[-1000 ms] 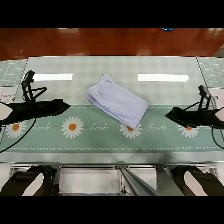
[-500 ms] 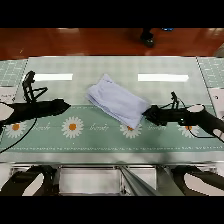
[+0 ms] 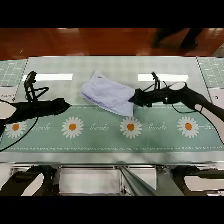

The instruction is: Fold the shirts.

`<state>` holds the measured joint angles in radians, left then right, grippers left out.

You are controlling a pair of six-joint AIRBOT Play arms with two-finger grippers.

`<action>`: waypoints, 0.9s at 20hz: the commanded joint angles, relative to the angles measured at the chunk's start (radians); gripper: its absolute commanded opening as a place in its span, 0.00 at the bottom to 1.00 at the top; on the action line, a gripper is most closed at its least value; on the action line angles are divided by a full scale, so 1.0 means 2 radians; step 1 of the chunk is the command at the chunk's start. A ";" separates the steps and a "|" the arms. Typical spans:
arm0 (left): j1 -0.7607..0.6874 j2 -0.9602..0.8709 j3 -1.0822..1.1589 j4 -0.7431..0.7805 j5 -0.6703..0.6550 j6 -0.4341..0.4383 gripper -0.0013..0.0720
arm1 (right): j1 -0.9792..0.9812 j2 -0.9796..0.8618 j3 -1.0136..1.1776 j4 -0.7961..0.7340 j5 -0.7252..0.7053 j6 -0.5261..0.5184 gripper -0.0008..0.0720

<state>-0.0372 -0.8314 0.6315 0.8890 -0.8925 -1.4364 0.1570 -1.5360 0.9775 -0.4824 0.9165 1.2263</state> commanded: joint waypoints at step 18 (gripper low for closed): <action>0.000 -0.002 0.000 0.000 -0.003 0.000 0.04 | -0.193 0.030 0.501 -0.246 0.324 0.189 0.04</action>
<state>-0.0372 -0.8356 0.6315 0.8890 -0.8967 -1.4364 -0.1081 -1.5116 1.9312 -0.9691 1.4754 1.5818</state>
